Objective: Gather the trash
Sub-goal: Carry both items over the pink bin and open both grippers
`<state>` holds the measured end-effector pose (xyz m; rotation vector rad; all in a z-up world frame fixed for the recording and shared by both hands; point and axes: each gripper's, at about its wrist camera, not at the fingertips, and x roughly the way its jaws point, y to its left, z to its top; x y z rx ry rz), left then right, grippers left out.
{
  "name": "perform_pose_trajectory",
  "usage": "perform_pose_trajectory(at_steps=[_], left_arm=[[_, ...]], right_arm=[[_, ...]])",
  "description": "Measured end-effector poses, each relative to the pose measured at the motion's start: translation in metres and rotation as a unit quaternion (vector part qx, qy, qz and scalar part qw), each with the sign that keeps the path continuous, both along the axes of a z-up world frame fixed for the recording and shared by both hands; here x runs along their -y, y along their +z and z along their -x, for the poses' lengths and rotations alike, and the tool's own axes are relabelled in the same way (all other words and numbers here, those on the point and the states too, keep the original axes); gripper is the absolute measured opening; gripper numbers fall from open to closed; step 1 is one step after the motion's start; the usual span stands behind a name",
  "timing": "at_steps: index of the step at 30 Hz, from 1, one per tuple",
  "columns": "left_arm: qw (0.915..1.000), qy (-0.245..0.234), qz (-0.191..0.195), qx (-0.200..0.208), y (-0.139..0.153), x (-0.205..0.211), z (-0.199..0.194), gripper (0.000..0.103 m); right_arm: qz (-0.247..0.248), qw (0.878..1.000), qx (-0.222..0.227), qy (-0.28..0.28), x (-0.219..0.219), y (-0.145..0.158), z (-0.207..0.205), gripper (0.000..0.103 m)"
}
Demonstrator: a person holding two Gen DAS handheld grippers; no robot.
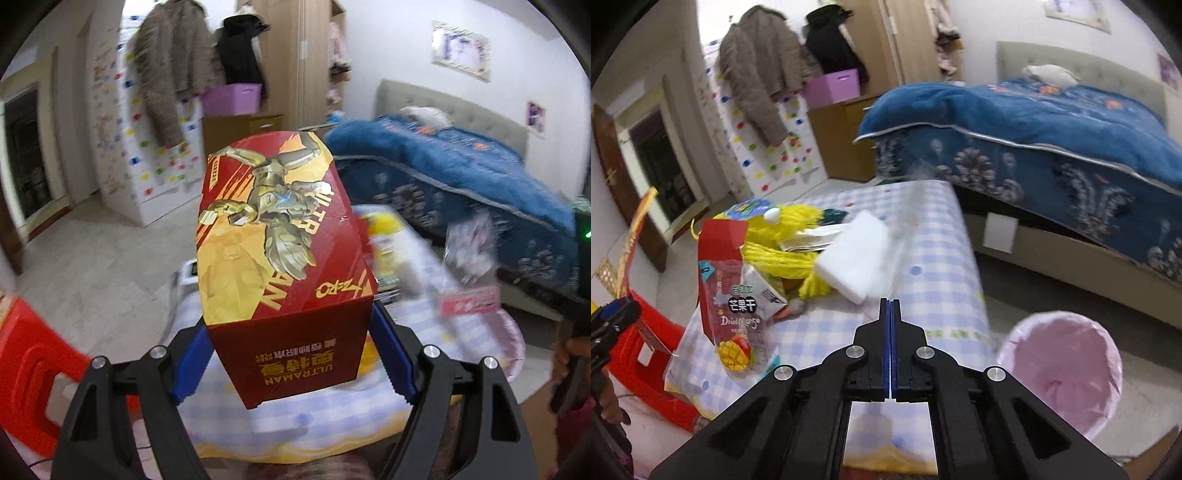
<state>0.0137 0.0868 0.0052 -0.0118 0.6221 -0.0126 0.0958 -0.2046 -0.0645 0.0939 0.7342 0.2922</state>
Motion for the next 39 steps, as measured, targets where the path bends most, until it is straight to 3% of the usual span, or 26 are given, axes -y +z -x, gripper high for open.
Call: perform_pose_trajectory(at_steps=[5,11,21,30,37,39], left_arm=[[0.9959,-0.09,0.008,0.008,0.007,0.061,-0.009,0.077],[0.9815,-0.19,0.01,-0.023,-0.015,0.146,-0.035,0.077],[0.9635,-0.257,-0.02,-0.072,-0.06,0.231,-0.069,0.077],[0.9311,-0.344,-0.032,-0.118,-0.109,0.335,-0.093,0.077],[0.9232,-0.357,-0.033,-0.138,-0.129,0.383,-0.119,0.076],[0.9212,-0.36,-0.032,-0.144,-0.132,0.388,-0.126,0.08]], right_arm=[[-0.005,0.999,-0.003,-0.043,0.036,0.0,0.02,0.0],[0.01,0.996,-0.015,-0.085,0.084,-0.011,0.028,0.0],[-0.004,0.989,-0.054,-0.138,0.15,-0.051,0.028,0.0],[-0.034,0.977,-0.069,-0.201,0.208,-0.068,0.036,0.0],[-0.044,0.968,-0.078,-0.236,0.239,-0.078,0.048,0.001],[-0.045,0.966,-0.081,-0.241,0.242,-0.081,0.05,0.004]])
